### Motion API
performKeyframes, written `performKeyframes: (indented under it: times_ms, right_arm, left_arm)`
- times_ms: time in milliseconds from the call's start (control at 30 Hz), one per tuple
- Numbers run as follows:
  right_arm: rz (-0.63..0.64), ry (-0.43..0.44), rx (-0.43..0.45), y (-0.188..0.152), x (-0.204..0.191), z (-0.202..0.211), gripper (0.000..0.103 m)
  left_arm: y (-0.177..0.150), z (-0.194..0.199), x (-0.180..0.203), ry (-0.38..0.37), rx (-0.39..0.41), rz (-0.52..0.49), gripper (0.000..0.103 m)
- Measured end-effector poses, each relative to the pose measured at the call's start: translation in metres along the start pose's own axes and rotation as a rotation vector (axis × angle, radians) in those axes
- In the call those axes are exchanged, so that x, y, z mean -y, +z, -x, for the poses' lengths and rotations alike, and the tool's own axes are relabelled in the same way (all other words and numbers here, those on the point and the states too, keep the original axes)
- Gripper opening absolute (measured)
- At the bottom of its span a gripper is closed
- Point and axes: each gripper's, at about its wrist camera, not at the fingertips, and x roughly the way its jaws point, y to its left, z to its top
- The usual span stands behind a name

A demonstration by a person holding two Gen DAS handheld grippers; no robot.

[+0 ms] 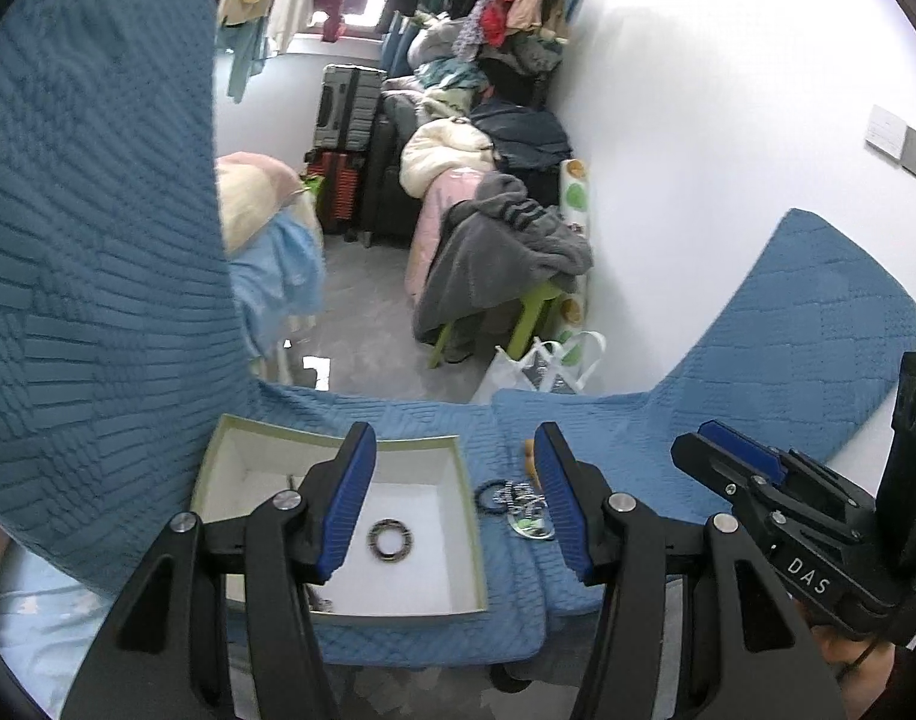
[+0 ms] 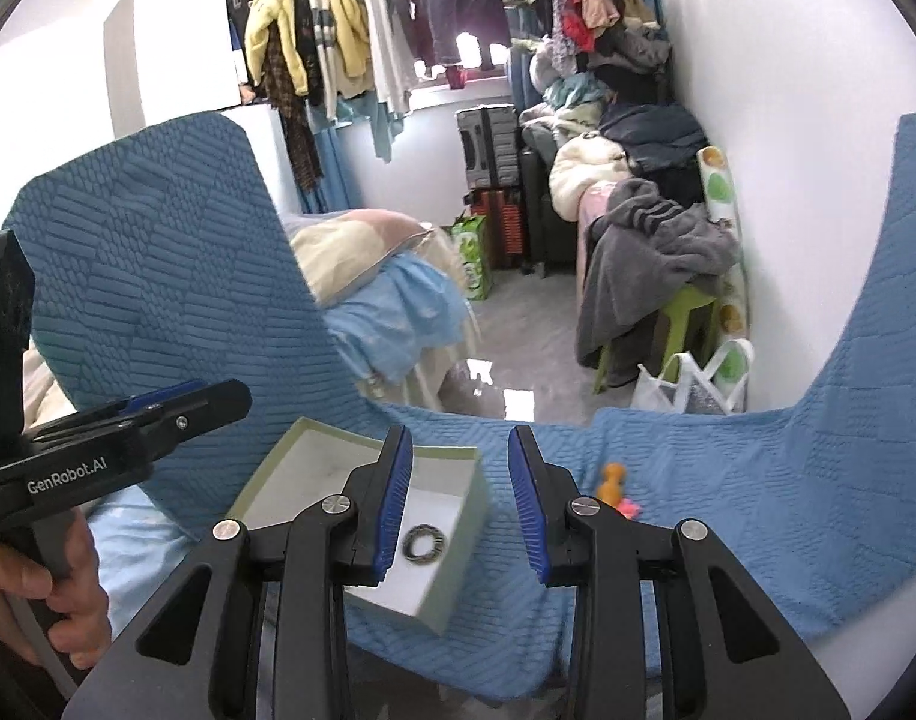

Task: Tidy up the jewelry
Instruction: 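Move both grippers back from the box to the jewelry pile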

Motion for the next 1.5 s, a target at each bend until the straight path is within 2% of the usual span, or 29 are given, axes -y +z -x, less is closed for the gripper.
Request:
performKeyframes:
  times_ms: [300,500,700,767,933,1133,1367,1500]
  right_arm:
    - [-0.036,-0.035,0.022,-0.015,0.044,0.022,0.031]
    - [-0.033,-0.062,0.0,-0.031,0.07,0.022,0.031]
    - [-0.045,-0.093,-0.039,-0.059,0.1,0.004,0.031]
    - [-0.05,-0.103,-0.076,-0.072,0.111,-0.008,0.031]
    - [-0.102,-0.106,-0.114,-0.096,0.14,-0.03,0.031]
    - [-0.154,-0.068,-0.153,-0.117,0.162,-0.059,0.03]
    - [-0.185,0.0,-0.23,-0.129,0.179,-0.098,0.022]
    - [-0.216,0.076,-0.252,-0.126,0.187,-0.117,0.017]
  left_arm:
    - [-0.012,-0.01,0.042,-0.032,0.008,-0.041,0.056]
    - [-0.028,-0.028,0.054,-0.049,-0.028,-0.034,0.056]
    - [-0.055,-0.064,0.062,-0.07,-0.104,-0.006,0.056]
    - [-0.065,-0.076,0.066,-0.085,-0.13,0.005,0.056]
    - [-0.082,-0.101,0.077,-0.098,-0.165,-0.001,0.055]
    - [-0.1,-0.13,0.08,-0.114,-0.204,0.018,0.054]
    - [-0.116,-0.169,0.075,-0.118,-0.255,0.043,0.044]
    - [-0.121,-0.192,0.072,-0.121,-0.285,0.044,0.039]
